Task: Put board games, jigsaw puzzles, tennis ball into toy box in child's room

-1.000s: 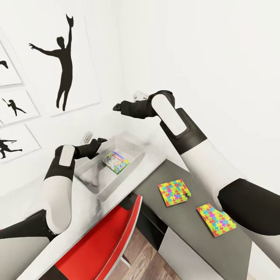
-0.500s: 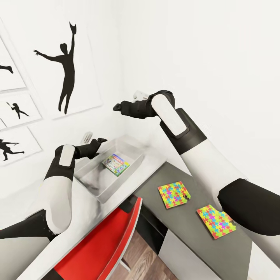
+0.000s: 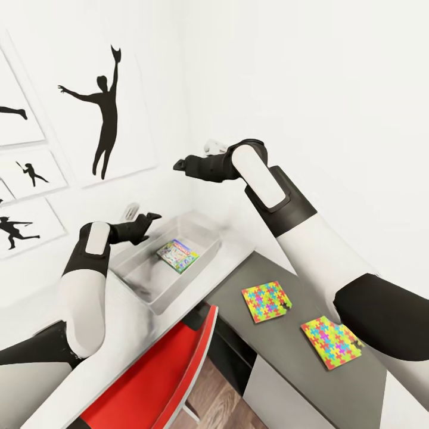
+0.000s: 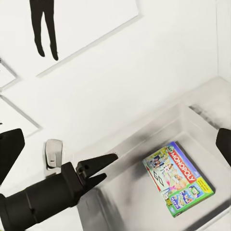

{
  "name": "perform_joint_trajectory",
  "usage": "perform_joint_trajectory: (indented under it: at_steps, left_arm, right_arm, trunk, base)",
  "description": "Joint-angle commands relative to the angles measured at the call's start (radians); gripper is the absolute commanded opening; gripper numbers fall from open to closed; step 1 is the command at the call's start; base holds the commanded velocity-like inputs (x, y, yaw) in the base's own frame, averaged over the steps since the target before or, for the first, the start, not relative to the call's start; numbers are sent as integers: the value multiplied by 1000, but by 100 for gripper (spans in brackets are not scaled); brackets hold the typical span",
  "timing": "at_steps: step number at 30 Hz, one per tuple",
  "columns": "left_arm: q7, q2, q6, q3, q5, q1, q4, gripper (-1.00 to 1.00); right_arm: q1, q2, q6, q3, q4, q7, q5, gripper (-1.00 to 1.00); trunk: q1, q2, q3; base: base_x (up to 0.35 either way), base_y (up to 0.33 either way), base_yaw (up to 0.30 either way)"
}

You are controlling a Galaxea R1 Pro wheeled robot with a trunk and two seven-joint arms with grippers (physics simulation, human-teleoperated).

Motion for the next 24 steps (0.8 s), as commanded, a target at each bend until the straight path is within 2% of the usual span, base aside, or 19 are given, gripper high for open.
perform_joint_trajectory:
  at_steps: [1, 3, 5, 10, 14, 17, 20, 24]
  left_arm:
    - [9, 4, 28, 5, 10, -1, -2, 100]
    - [9, 8, 50, 6, 10, -1, -2, 100]
    - [9, 24, 93, 6, 9, -1, -2, 100]
    - [8, 60, 151, -6, 10, -1, -3, 100]
    - [8, 83, 168, -64, 8, -1, -3, 100]
    - [8, 114, 172, -120, 11, -1, -3, 100]
    - [8, 137, 172, -152, 12, -1, -2, 100]
    - [8, 151, 172, -172, 13, 1, -3, 100]
  right_arm:
    - [-1, 0, 0, 1, 0, -10, -10, 100]
    - [-1, 0, 0, 1, 1, -10, -10, 100]
    - [1, 0, 0, 2, 2, -11, -10, 100]
    - [4, 0, 0, 1, 4, -17, -11, 100]
    - [7, 0, 3, 1, 3, -43, -12, 100]
    - [7, 0, 5, 1, 3, -58, -13, 100]
    - [7, 0, 4, 1, 2, -62, -13, 100]
    - [10, 0, 4, 1, 1, -65, -13, 100]
  trunk:
    - [1, -2, 0]
    - [1, -2, 3]
    - [1, -2, 6]
    - [1, -2, 14]
    - [1, -2, 21]
    - [1, -2, 26]
    - [1, -2, 31]
    - [1, -2, 37]
  base:
    - [0, 0, 0]
    - [0, 0, 0]
    - [0, 0, 0]
    - [0, 0, 0]
    - [0, 0, 0]
    - [0, 0, 0]
    - [0, 0, 0]
    - [0, 0, 0]
